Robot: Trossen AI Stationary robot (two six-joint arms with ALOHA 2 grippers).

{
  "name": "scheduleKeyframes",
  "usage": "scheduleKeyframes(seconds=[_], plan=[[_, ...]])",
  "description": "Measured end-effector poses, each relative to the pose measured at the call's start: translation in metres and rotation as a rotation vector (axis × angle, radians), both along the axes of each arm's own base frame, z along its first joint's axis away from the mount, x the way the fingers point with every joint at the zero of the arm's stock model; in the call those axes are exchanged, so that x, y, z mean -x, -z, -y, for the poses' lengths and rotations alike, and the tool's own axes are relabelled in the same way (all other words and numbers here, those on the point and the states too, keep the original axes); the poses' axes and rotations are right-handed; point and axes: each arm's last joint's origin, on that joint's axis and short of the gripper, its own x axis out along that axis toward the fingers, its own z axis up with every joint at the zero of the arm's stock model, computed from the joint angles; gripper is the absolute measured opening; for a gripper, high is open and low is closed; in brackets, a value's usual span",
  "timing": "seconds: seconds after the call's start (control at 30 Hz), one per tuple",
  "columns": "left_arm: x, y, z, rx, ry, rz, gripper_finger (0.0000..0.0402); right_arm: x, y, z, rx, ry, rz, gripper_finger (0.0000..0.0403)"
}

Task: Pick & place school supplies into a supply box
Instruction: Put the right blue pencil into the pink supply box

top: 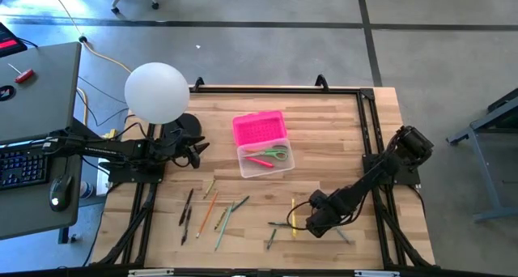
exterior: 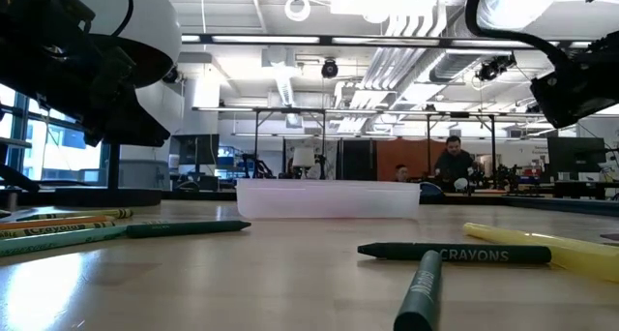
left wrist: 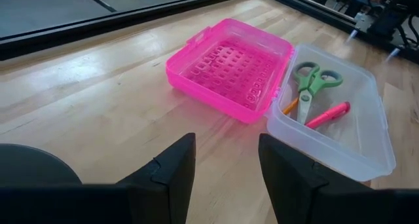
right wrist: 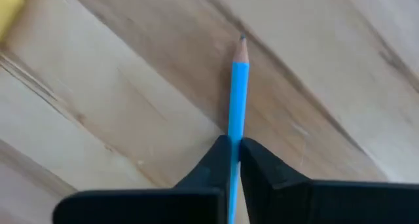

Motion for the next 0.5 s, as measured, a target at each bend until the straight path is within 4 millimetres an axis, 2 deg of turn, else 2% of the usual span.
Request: scheduleKeyframes(seconds=[0.13, 0.27, 0.43, 0.5], plan=[[0.000, 0.000, 0.000, 0.000, 0.000, 0.000, 0.0198, 0.001, 0.009, 0.006, 0.050, 0.007, 0.069, 0.0020], [0.000, 0.000, 0.000, 0.000, 0.000, 0.000, 0.0198, -0.001, 0.013, 0.015, 0.149, 0.050, 0.152, 0.0007], [0.000, 0.000, 0.000, 0.000, 0.001, 0.000, 0.0198, -0.011, 0.018, 0.032, 0.396, 0.042, 0.322, 0.0010], [0.000, 0.000, 0.000, 0.000, 0.001, -0.001, 0.0198, -0.015, 0.020, 0.037, 0.442, 0.044, 0.383, 0.0010]])
